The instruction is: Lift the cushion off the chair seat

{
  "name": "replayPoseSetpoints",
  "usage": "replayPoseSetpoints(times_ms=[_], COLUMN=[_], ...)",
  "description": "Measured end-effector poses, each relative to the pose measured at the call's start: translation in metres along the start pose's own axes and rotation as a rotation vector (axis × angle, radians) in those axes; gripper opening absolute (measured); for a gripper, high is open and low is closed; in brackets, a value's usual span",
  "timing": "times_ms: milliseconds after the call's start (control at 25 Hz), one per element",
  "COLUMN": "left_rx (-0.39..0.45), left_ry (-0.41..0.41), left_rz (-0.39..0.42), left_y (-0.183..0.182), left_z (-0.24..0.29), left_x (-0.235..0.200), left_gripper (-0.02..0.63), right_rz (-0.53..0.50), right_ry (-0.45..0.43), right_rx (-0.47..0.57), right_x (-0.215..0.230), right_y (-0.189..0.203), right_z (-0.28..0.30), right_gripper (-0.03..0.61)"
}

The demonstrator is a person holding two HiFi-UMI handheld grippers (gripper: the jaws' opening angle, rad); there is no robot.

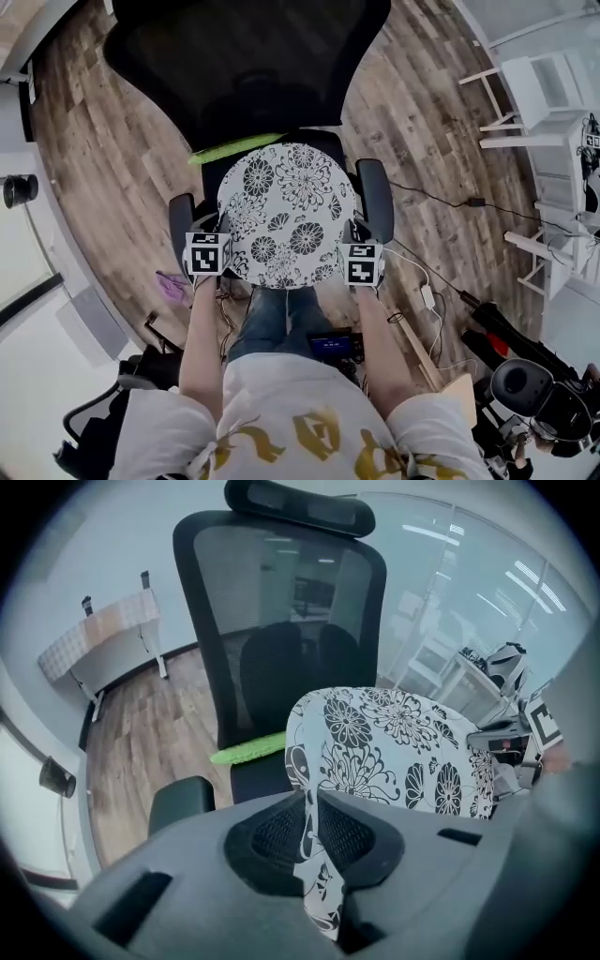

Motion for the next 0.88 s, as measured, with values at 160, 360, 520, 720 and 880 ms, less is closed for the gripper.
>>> replayPoseSetpoints(times_ms=[160, 360, 520, 720, 880], left_rx=[0.017, 0.043, 0.075, 0.114, 0.165], left_ry=[-0.013, -0.012, -0.011, -0.022, -0.011], left_rz=[0.008, 0.023, 0.032, 0.032, -0.006], left_y=[-0.012, -0.025, -0.039, -0.053, -0.066], left_z=[-0.01, -0.022, -0.036, -0.06, -0.079], left_x=[-0.002, -0.005, -0.01, -0.012, -0.016], left_gripper=[0.031, 0.031, 0.031, 0.031, 0.031], right_rz=[0.018, 0.002, 0.01, 0.013, 0.01], right_ry=[-0.007, -0.014, -0.028, -0.069, -0.088], right_rx=[0.011, 0.042, 0.078, 0.117, 0.139], right_x=[-0.002, -0.003, -0.005, -0.012, -0.017], right_y=[-0.008, -0.024, -0.042, -0.061, -0.075], right_z=[-0.009, -0.018, -0.03, -0.049, -0.062], right_gripper=[0.025, 0.025, 0.025, 0.025, 0.025])
Point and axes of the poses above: the fingertips, and each gripper's own axes: z forward along the fingers, x to its right, y out of its underside, the point moved 7 cm from there along -z, backward along the fingers, and after that the axes turned 14 degrees about z, right-handed, at the moved point
